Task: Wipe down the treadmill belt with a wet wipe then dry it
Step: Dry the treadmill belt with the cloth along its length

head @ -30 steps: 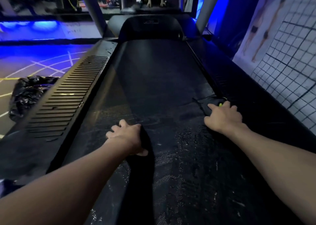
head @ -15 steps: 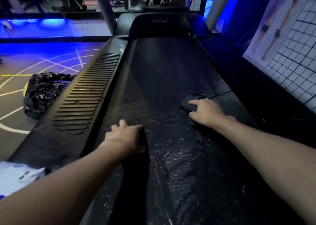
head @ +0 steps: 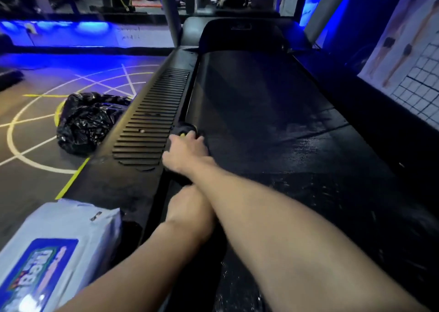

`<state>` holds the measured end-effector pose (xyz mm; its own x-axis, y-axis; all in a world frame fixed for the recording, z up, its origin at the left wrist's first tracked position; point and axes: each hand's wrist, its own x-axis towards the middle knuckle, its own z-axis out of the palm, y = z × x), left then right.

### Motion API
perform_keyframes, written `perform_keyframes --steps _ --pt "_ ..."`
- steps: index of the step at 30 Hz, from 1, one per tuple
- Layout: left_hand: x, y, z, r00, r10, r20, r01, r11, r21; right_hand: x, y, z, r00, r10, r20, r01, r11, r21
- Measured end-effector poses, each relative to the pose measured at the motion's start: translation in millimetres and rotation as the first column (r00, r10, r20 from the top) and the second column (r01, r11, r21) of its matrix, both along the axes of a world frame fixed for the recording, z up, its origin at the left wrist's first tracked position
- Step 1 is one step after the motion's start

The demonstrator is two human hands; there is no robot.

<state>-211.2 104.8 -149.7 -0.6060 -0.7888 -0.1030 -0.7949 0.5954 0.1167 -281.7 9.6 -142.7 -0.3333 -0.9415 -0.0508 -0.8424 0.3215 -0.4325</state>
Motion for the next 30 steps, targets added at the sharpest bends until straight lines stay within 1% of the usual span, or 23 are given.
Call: perform_keyframes --steps 2,5,7,11,14,16,18,20,23,27,30 --pt "2 1 8 1.0 -0.031 0.004 0.031 0.999 0.022 -8 8 1 0.999 0.041 0.036 -0.041 0.999 0.012" --pt "4 -6 13 1.0 -0.022 -0.001 0.022 0.999 0.043 -17 14 8 0.994 0.097 0.047 -0.099 0.994 0.038" --pt "1 -7 13 1.0 -0.001 -0.005 0.001 0.999 0.044 -17 18 9 0.994 0.107 0.019 -0.107 0.993 0.038" --pt "-11 0 14 0.999 0.023 0.036 -0.022 0.999 -0.037 -30 28 9 0.994 0.112 -0.006 -0.112 0.992 0.05" --pt "-20 7 13 0.998 0.056 0.034 -0.054 0.998 -0.041 -46 42 9 0.995 0.095 -0.043 -0.093 0.995 0.037" --pt "-25 13 14 0.993 0.12 0.017 -0.12 0.993 0.0 -60 56 6 0.996 0.067 -0.062 -0.065 0.997 0.03" --pt "-32 19 12 0.988 0.147 -0.037 -0.146 0.989 0.019 -80 73 4 0.996 0.026 -0.082 -0.024 0.999 0.029" --pt "-46 29 9 0.994 0.098 -0.054 -0.096 0.995 0.038 -106 93 3 0.995 -0.023 -0.094 0.025 0.999 0.028" --pt "-70 47 4 0.998 0.063 0.009 -0.063 0.991 0.121 -147 128 -1 0.986 -0.113 -0.123 0.119 0.992 0.04" --pt "-94 75 -5 1.0 0.003 -0.024 0.001 0.989 0.151 -197 182 -3 0.965 -0.223 -0.14 0.232 0.971 0.052" --pt "-105 91 -8 1.0 -0.015 -0.023 0.019 0.983 0.181 -229 220 -4 0.942 -0.293 -0.164 0.308 0.949 0.072"
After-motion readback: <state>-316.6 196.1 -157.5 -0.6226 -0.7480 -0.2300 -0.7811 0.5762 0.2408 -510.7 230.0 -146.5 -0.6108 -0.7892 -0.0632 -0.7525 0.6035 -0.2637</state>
